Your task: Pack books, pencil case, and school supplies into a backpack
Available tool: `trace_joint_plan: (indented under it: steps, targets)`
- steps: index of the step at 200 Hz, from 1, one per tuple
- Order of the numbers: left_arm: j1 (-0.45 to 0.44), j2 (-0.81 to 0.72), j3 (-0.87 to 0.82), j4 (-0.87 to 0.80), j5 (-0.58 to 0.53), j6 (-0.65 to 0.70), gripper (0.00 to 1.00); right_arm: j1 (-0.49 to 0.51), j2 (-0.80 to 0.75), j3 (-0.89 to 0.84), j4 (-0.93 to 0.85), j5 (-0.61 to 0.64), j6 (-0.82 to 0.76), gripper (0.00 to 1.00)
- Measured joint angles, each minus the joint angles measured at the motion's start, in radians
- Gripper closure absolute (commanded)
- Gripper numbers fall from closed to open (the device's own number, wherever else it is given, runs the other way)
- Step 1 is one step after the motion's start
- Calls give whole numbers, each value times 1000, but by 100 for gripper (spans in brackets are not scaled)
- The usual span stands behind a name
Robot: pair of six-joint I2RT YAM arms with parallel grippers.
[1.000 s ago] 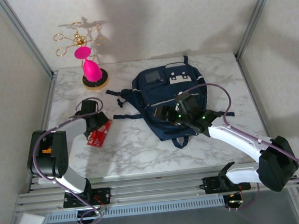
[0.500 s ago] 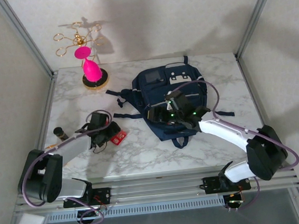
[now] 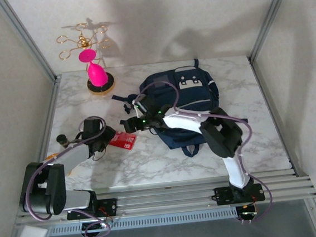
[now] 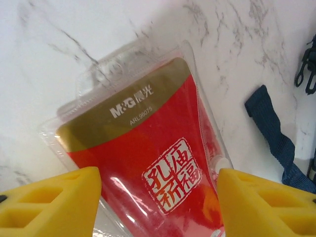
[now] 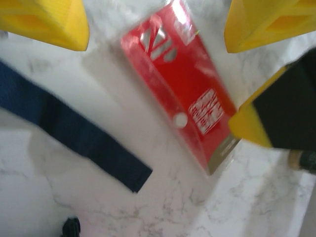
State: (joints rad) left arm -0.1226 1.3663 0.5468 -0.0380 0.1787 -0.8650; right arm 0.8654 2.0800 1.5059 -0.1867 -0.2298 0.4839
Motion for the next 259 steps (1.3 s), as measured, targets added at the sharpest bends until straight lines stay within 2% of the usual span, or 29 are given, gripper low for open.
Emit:
trace_joint_plan:
  steps: [31, 54, 78, 116, 155, 186, 208, 238, 259]
  targets:
    - [5, 42, 1, 57, 25, 0, 41, 0, 134, 134, -39, -2, -46, 26]
    - [7, 68, 1, 92, 37, -8, 50, 4, 193, 197, -78, -1, -65, 26]
    - [9, 86, -7, 137, 50, -15, 53, 12, 210, 232, -119, -11, -77, 27]
    - [13, 84, -33, 171, 50, -15, 57, 45, 209, 230, -151, -77, -69, 32]
    - [13, 95, -40, 200, 50, -14, 58, 46, 206, 218, -149, -146, -50, 57]
    - [13, 95, -40, 204, 50, -14, 59, 42, 179, 172, -138, -164, -18, 86]
    - [13, 94, -40, 208, 54, -14, 57, 36, 156, 161, -127, -182, -10, 100]
    - [13, 67, -40, 176, 66, -2, 50, 28, 115, 111, -97, -192, 13, 100]
    - [13, -1, -29, 89, 76, 26, 44, 4, 16, 10, -54, -203, 42, 100]
